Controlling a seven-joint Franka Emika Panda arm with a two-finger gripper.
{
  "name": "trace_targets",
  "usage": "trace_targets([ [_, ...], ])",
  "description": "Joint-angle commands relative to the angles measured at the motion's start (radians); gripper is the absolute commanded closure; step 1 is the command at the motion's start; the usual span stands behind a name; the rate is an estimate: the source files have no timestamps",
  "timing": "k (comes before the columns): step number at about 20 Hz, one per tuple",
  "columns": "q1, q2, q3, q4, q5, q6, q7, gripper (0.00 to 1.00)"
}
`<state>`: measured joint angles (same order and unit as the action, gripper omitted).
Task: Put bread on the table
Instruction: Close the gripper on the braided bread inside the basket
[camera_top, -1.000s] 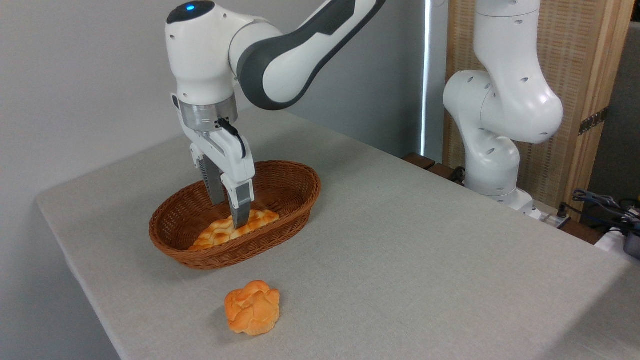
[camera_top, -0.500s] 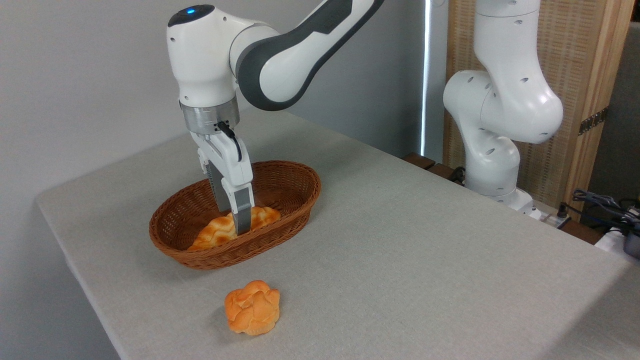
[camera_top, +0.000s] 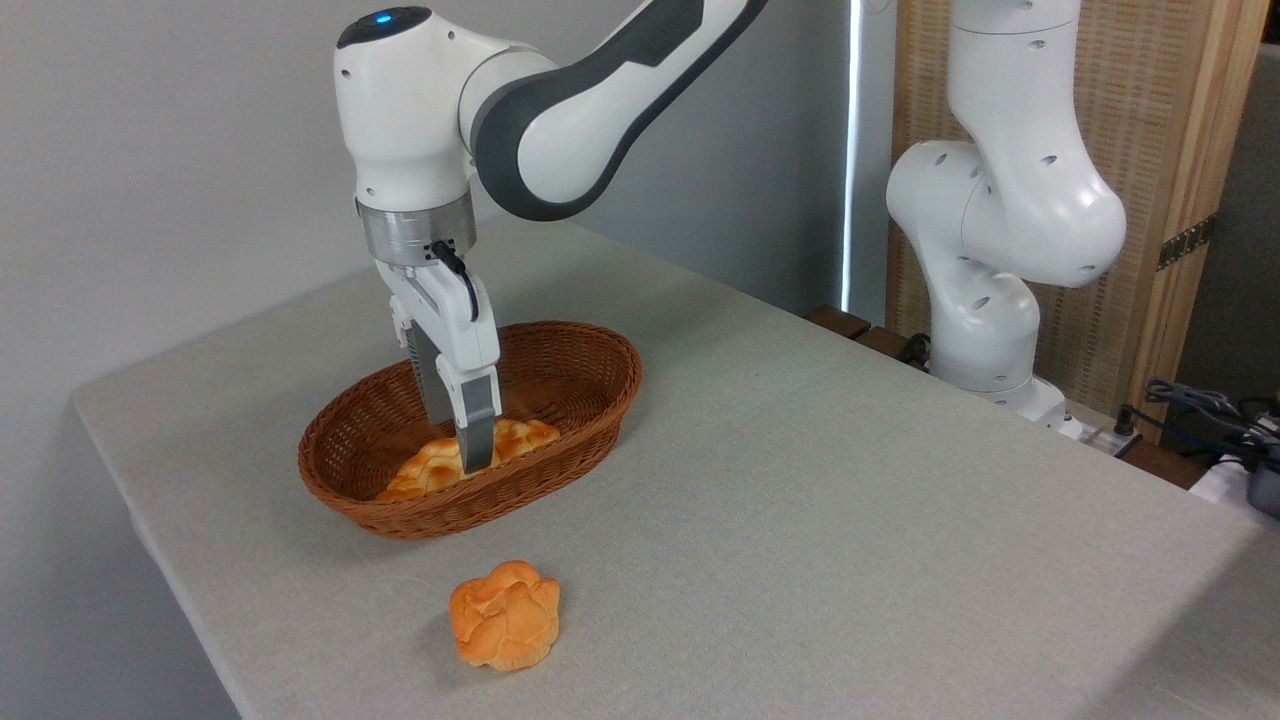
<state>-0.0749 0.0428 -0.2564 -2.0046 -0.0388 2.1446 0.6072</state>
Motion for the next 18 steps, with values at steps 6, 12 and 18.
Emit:
trace_targets([
  [6,0.001,0.011,0.0,-0.013,0.01,0.029,0.011,0.0],
  [12,0.001,0.011,-0.001,-0.031,0.011,0.029,0.011,0.0],
  [18,0.001,0.015,-0.001,-0.037,0.011,0.029,0.013,0.32],
])
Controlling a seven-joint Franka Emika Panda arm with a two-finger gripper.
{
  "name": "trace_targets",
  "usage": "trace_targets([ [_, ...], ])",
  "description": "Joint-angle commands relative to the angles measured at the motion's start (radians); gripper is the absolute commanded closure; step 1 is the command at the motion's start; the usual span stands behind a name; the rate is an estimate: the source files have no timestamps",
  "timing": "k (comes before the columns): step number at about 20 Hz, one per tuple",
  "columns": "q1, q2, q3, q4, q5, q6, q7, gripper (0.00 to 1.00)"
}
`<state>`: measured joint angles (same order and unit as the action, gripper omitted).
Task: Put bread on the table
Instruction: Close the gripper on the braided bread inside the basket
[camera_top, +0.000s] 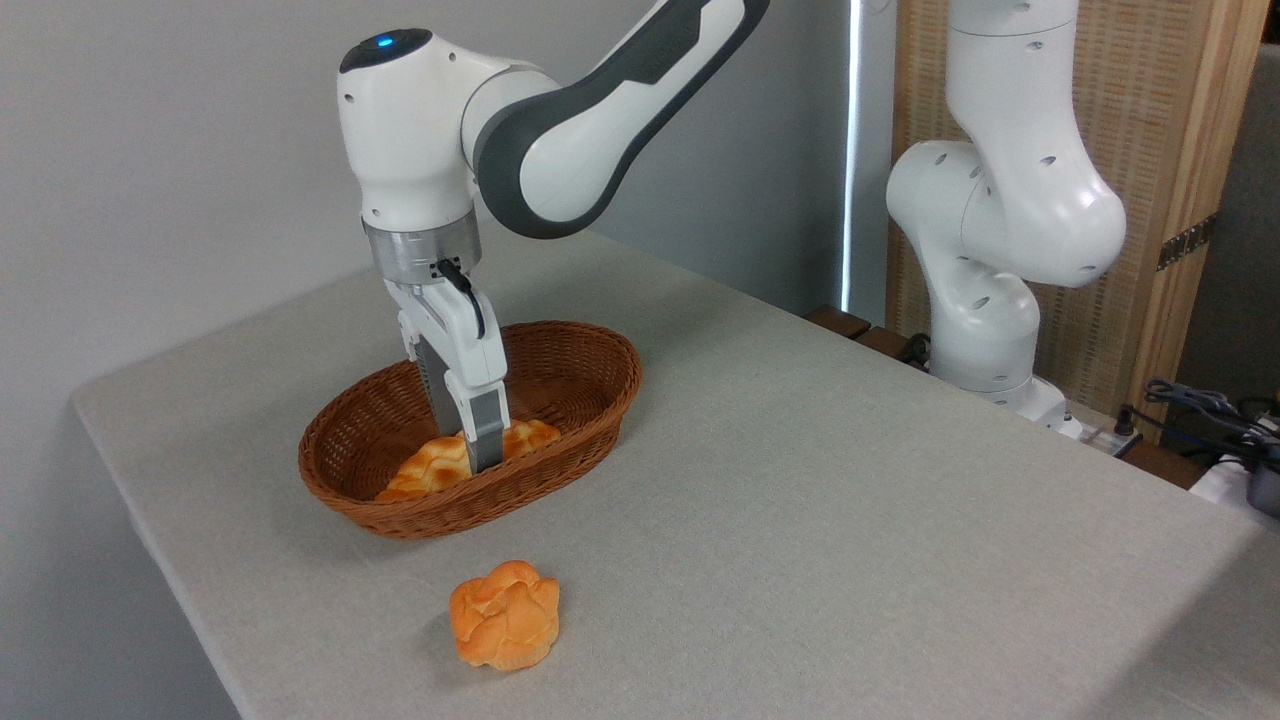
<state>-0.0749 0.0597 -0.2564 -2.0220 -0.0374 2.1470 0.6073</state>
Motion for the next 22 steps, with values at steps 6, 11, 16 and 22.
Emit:
trace_targets([
  [6,0.001,-0.001,-0.003,-0.018,0.008,0.022,0.012,0.57],
  [11,0.001,-0.004,-0.003,-0.018,0.008,0.016,0.012,0.65],
  [16,0.001,-0.007,-0.003,-0.014,0.007,-0.005,0.009,0.69],
  [22,0.001,-0.011,-0.003,-0.007,0.005,-0.041,0.009,0.72],
])
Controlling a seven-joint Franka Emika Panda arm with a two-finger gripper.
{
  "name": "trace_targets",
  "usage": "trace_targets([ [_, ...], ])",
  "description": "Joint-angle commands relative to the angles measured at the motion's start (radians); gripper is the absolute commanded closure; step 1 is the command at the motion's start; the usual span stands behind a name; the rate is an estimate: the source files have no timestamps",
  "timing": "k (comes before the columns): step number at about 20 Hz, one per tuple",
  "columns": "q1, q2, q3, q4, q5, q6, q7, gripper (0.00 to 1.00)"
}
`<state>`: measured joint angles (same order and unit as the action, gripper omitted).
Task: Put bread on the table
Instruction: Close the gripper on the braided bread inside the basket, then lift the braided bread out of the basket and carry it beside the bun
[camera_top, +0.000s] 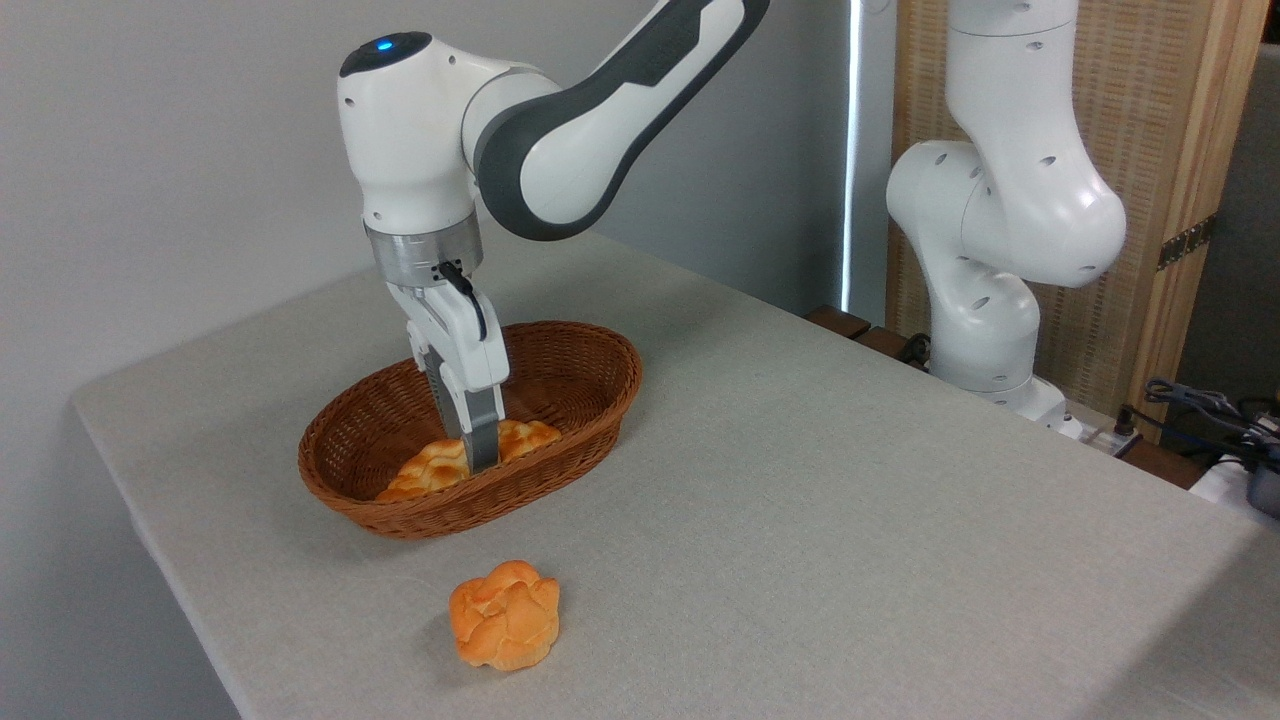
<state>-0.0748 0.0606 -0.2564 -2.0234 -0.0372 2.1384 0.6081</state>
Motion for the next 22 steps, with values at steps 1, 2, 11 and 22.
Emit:
trace_targets([
  [1,0.001,-0.011,-0.003,-0.005,0.005,-0.032,0.009,0.72],
  [2,0.001,-0.011,-0.003,-0.005,0.005,-0.032,0.009,0.72],
  [11,0.001,-0.011,-0.001,0.11,-0.004,-0.208,0.01,0.72],
  [22,0.007,-0.01,0.051,0.224,-0.064,-0.353,0.033,0.71],
])
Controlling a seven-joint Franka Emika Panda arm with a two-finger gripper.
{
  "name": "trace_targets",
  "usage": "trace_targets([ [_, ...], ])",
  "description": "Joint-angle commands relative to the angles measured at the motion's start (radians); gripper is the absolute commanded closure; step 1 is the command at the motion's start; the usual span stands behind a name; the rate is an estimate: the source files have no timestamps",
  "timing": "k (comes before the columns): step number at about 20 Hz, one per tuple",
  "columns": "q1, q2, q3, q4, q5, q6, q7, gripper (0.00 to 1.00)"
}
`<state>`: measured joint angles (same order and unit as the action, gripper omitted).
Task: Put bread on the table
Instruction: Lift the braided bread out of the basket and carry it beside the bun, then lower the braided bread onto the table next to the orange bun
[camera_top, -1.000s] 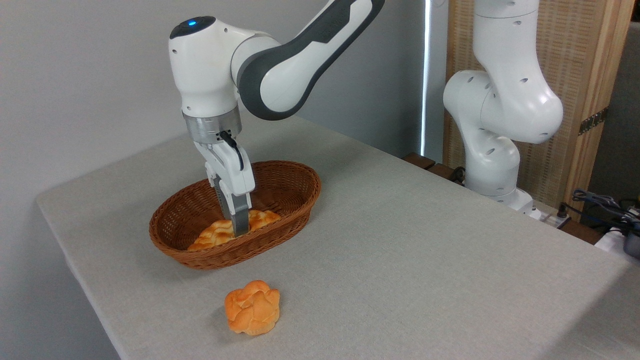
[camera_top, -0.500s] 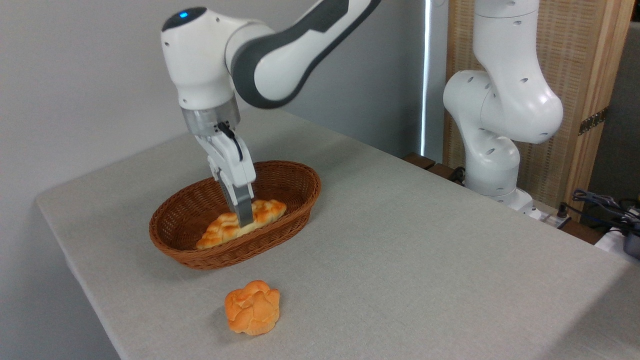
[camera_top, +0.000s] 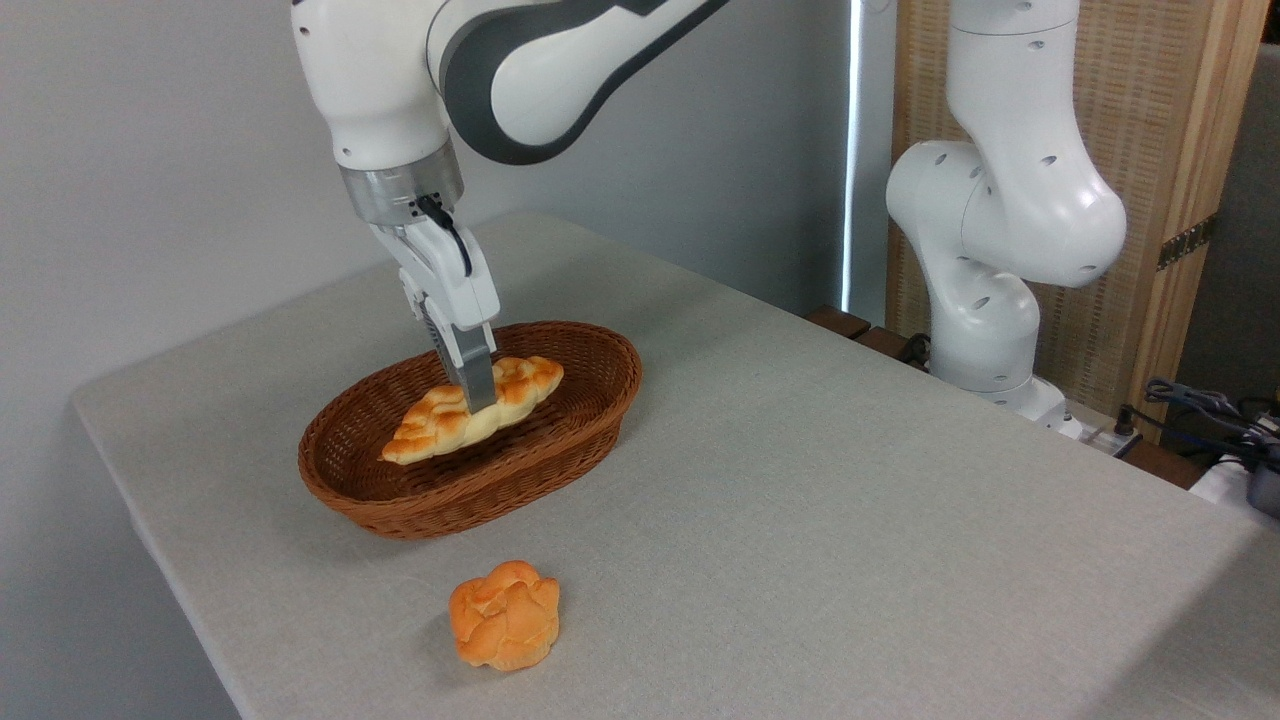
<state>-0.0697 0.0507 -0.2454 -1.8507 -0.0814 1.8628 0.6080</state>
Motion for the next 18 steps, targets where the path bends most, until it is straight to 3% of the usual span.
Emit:
trace_targets([
  [1,0.002,-0.003,0.055,0.062,-0.02,-0.109,0.068,0.71],
  [11,0.01,-0.071,0.233,0.038,0.015,-0.151,0.209,0.7],
  [12,0.01,-0.078,0.253,-0.003,0.031,-0.145,0.225,0.7],
  [14,0.01,-0.08,0.267,-0.062,0.127,-0.14,0.265,0.69],
  [16,0.011,-0.078,0.271,-0.09,0.169,-0.134,0.266,0.69],
  [18,0.011,-0.078,0.322,-0.111,0.183,-0.12,0.269,0.67],
])
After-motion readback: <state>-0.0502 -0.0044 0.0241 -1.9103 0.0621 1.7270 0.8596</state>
